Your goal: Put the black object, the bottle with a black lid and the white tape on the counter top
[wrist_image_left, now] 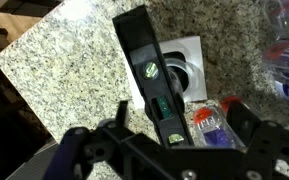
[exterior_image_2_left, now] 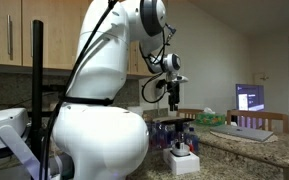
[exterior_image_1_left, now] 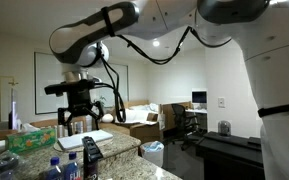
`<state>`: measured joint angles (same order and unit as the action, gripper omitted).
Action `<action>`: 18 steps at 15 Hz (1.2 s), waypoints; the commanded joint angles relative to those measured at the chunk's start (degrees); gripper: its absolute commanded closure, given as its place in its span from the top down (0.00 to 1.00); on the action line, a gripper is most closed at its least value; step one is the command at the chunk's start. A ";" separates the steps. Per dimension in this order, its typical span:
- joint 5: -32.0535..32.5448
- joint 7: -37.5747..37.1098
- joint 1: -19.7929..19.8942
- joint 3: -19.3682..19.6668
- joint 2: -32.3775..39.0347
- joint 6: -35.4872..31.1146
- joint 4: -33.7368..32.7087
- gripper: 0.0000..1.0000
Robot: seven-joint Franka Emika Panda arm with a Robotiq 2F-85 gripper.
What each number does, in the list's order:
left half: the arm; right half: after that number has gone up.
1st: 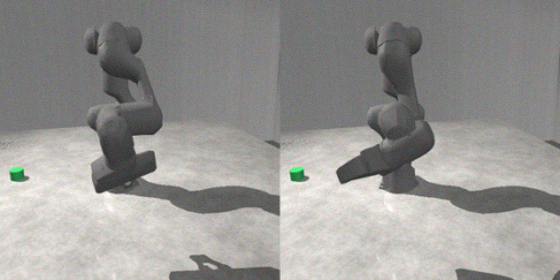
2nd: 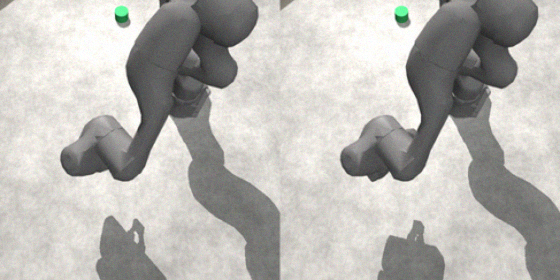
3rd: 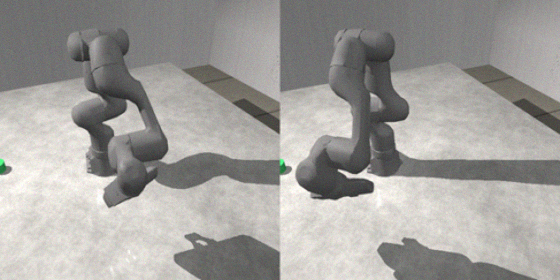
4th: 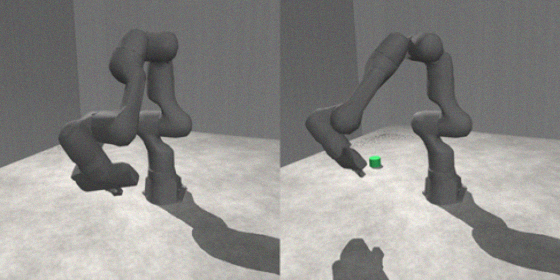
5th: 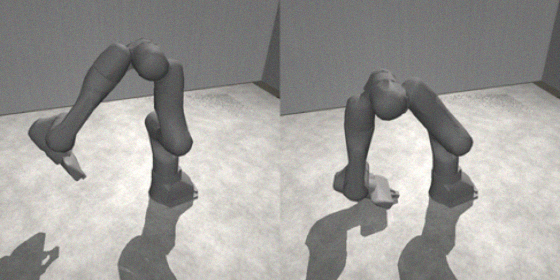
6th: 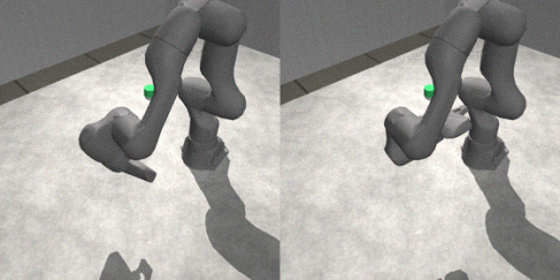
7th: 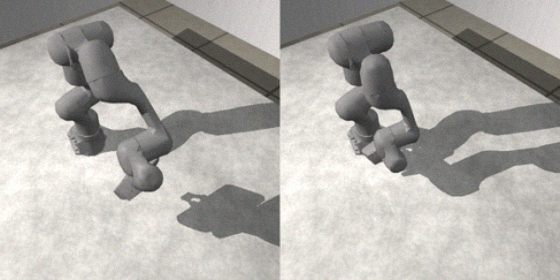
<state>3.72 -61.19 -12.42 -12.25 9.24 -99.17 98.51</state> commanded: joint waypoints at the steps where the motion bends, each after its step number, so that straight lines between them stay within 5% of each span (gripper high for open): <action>1: 1.00 1.17 -0.67 1.42 0.73 0.02 -0.95 1.00; 10: 1.92 16.45 0.50 2.99 -0.35 -10.29 3.41 1.00; 18: 0.68 23.60 0.89 4.93 0.62 -12.06 3.86 1.00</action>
<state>5.75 -42.19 -12.13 -7.21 10.51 -108.56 100.22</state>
